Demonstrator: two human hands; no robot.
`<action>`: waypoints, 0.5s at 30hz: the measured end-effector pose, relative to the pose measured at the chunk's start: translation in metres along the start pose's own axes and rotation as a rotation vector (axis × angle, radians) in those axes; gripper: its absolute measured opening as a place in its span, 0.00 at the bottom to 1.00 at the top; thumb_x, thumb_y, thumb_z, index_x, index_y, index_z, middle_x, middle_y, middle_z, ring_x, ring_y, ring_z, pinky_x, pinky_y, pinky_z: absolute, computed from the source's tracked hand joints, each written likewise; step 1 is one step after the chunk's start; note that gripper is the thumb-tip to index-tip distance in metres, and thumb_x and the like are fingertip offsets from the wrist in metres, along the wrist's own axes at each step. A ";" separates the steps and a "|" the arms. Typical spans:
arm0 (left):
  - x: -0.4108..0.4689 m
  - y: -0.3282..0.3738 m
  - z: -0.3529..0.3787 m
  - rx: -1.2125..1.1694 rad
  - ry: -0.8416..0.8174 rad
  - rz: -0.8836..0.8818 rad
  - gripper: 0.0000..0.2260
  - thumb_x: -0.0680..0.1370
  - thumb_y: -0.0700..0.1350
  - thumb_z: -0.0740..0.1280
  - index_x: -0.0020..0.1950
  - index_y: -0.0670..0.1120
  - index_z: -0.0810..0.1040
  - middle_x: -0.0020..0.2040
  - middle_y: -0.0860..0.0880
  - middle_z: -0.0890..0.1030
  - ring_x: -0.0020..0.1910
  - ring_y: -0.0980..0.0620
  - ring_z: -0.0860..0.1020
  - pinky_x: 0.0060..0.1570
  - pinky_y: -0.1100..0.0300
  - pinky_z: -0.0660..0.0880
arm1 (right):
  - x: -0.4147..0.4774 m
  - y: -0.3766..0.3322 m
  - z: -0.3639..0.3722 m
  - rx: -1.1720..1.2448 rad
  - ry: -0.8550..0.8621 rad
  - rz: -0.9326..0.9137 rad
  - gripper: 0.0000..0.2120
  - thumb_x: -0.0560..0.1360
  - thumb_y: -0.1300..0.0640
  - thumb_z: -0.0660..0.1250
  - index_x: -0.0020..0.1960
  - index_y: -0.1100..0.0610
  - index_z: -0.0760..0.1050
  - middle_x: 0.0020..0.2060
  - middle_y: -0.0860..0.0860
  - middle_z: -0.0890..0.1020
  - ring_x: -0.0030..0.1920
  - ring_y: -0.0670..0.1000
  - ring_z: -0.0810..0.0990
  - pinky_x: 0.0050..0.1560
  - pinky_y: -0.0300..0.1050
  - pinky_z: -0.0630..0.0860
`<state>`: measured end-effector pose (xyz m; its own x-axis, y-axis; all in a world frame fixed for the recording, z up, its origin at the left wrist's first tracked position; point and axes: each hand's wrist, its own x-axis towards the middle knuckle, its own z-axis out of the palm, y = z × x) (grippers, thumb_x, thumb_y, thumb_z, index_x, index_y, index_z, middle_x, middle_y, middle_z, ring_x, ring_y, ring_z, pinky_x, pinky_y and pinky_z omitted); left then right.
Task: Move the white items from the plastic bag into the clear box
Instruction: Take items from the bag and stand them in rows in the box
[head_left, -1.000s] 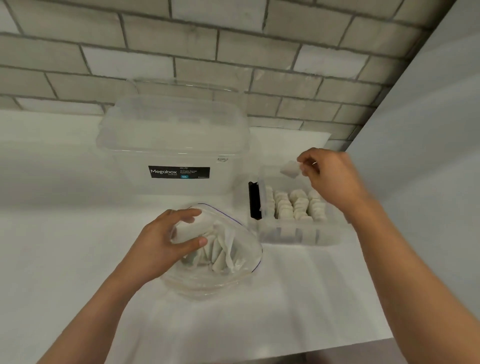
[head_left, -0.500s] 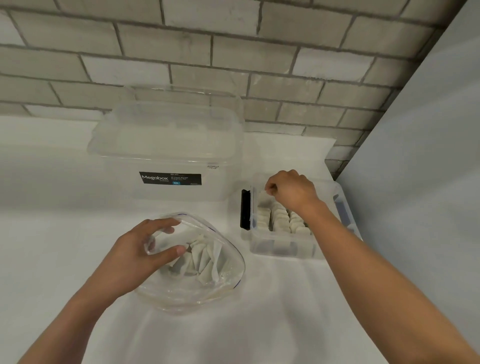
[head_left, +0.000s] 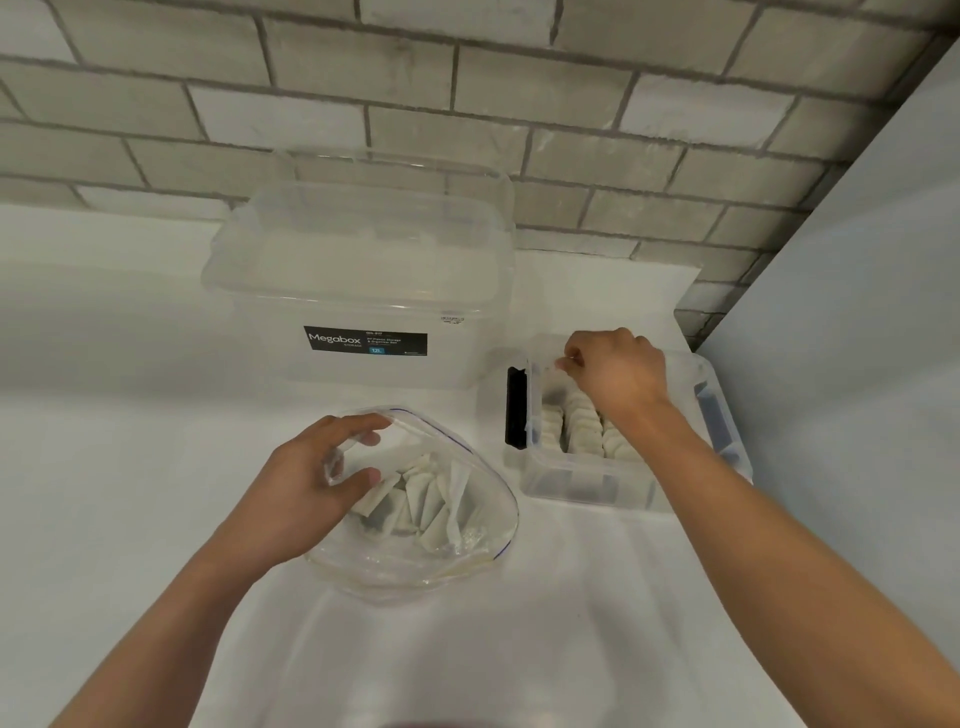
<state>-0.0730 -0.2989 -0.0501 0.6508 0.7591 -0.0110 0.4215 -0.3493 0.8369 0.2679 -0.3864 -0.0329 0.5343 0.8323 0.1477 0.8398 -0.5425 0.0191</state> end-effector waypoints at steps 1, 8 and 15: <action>0.001 0.001 0.000 -0.004 -0.002 0.002 0.22 0.75 0.40 0.73 0.60 0.65 0.77 0.54 0.62 0.80 0.42 0.54 0.73 0.44 0.73 0.70 | -0.003 0.001 -0.007 0.044 0.033 0.019 0.13 0.81 0.42 0.63 0.53 0.49 0.81 0.46 0.52 0.83 0.47 0.58 0.80 0.42 0.45 0.71; 0.001 -0.003 -0.006 0.033 -0.078 0.040 0.28 0.73 0.35 0.70 0.67 0.61 0.74 0.57 0.59 0.78 0.40 0.54 0.72 0.42 0.72 0.70 | -0.072 -0.058 -0.082 0.762 0.260 0.032 0.06 0.74 0.48 0.74 0.45 0.49 0.84 0.37 0.39 0.84 0.36 0.42 0.82 0.43 0.33 0.76; 0.000 -0.006 -0.008 0.086 -0.024 0.128 0.32 0.70 0.28 0.62 0.69 0.54 0.74 0.58 0.56 0.77 0.39 0.53 0.74 0.45 0.69 0.71 | -0.115 -0.154 -0.034 0.624 -0.273 -0.301 0.05 0.76 0.54 0.71 0.50 0.48 0.85 0.41 0.44 0.86 0.44 0.47 0.82 0.48 0.44 0.78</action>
<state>-0.0804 -0.2925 -0.0503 0.7171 0.6924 0.0795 0.3855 -0.4890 0.7825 0.0740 -0.4027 -0.0190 0.2089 0.9775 -0.0279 0.8087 -0.1887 -0.5572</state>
